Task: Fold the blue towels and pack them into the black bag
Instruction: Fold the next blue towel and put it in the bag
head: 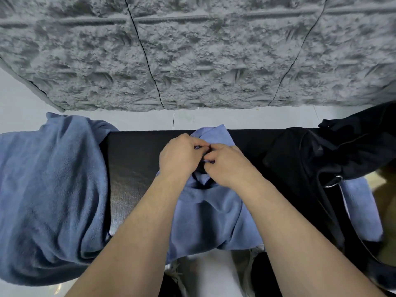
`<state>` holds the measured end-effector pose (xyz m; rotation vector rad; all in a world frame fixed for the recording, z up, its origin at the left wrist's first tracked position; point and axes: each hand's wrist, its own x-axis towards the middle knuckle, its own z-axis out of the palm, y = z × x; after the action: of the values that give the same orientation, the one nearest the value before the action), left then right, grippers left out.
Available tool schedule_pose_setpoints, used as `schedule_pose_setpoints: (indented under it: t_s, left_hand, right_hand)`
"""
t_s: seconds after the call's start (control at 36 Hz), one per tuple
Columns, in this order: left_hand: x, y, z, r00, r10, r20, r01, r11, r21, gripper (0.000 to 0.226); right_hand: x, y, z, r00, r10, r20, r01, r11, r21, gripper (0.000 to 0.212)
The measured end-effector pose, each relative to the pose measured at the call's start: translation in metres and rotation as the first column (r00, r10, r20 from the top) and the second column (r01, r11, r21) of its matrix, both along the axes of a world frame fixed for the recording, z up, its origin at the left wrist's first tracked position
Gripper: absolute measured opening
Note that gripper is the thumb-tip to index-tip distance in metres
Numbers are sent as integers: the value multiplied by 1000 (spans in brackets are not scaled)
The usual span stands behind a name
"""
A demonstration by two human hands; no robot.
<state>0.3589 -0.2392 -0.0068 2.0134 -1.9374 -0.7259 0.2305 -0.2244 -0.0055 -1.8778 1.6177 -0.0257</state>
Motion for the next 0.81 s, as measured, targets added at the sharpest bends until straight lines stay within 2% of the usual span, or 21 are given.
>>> schedule_pose_setpoints:
  t_s: [0.08,0.17,0.25,0.33,0.39,0.44,0.47,0.53,0.58,0.64,0.75,0.81]
  left_hand:
    - [-1,-1,-8,998,44,48,-43,999,-29,20]
    - [-3,-3,-10,992,123,30,-121,990,-69,21]
    - [-4,-5,-12,987,156,28,-155,987,-38,23]
    - [-4,-10,-13,966,221,-136,-212,974,80,9]
    - [-3,-12,-8,888,321,-331,-273,944,184,9]
    - [-2,-13,-1,730,436,-526,-323,899,297,10]
    - [-1,-13,2,654,470,-593,-326,882,340,9]
    - [1,-13,5,570,495,-656,-301,868,394,6]
    - [3,-13,8,519,506,-689,-266,862,432,5]
    - [5,-13,11,484,523,-702,-238,850,469,10]
    - [4,-13,16,463,545,-700,-180,830,527,42]
    - [4,-14,17,432,561,-706,-160,818,553,41]
  right_hand:
    - [-3,2,1,1000,10,-3,-10,1000,18,40]
    - [-5,4,4,998,58,-7,-58,997,52,42]
    - [-8,5,6,998,55,18,-56,995,77,41]
    - [-9,5,7,998,42,38,-45,995,85,36]
    - [-9,4,8,998,25,50,-29,996,88,28]
    - [-9,4,11,997,-19,69,12,995,102,26]
    - [-10,4,13,996,-44,79,36,995,96,28]
    - [-12,4,16,994,-69,89,68,998,13,33]
    - [-14,4,18,992,-79,96,86,994,-70,35]
    - [-15,4,21,990,-87,114,96,992,-81,36]
    - [-13,5,24,981,-90,172,118,980,-160,34]
    - [-11,6,24,982,-75,175,111,972,-205,33]
